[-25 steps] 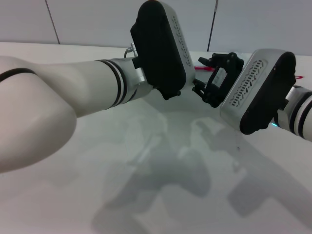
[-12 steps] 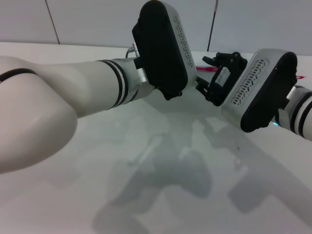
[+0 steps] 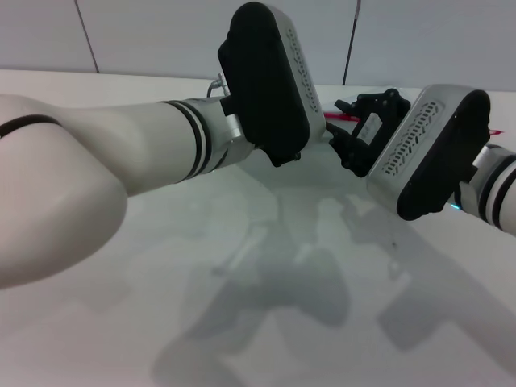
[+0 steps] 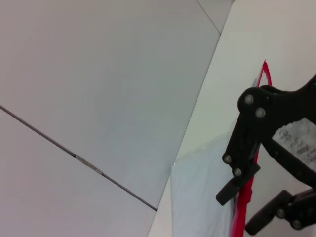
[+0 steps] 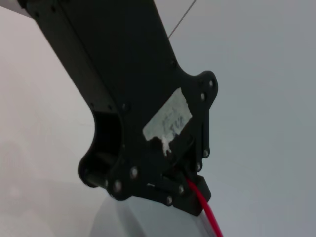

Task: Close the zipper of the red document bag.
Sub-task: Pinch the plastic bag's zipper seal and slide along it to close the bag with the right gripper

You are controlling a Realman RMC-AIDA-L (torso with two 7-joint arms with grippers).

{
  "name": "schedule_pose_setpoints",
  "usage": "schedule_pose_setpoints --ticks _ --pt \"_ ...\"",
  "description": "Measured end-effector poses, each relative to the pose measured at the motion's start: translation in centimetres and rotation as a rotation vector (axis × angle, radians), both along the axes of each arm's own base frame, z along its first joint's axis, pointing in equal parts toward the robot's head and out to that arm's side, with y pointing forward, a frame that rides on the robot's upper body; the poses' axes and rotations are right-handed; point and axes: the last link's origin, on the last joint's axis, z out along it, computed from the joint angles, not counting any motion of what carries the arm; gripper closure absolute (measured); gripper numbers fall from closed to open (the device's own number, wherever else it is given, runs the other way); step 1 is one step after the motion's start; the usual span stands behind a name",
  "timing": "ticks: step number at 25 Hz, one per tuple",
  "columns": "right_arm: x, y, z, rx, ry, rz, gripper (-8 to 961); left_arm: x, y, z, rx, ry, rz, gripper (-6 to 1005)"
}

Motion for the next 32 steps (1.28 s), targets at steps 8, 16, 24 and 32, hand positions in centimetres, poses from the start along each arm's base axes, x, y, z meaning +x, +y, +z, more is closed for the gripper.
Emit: schedule_pose_setpoints --ticks 8,16,24,32 --pt "-0.09 0.05 0.08 0.005 0.003 0.002 739 0.06 -0.05 0.05 0.001 -0.002 -0.002 961" --pt "-0.26 0.06 0.11 0.012 0.009 0.008 785 0.04 -0.07 0.07 0.001 -0.001 -0.003 962" --pt "-0.39 0.08 0.18 0.014 0.016 0.009 823 0.08 -0.05 0.12 0.003 -0.002 -0.003 962" --pt "-0.26 0.13 0.17 0.015 0.016 0.004 838 0.07 -0.02 0.16 0.004 -0.003 -0.003 962"
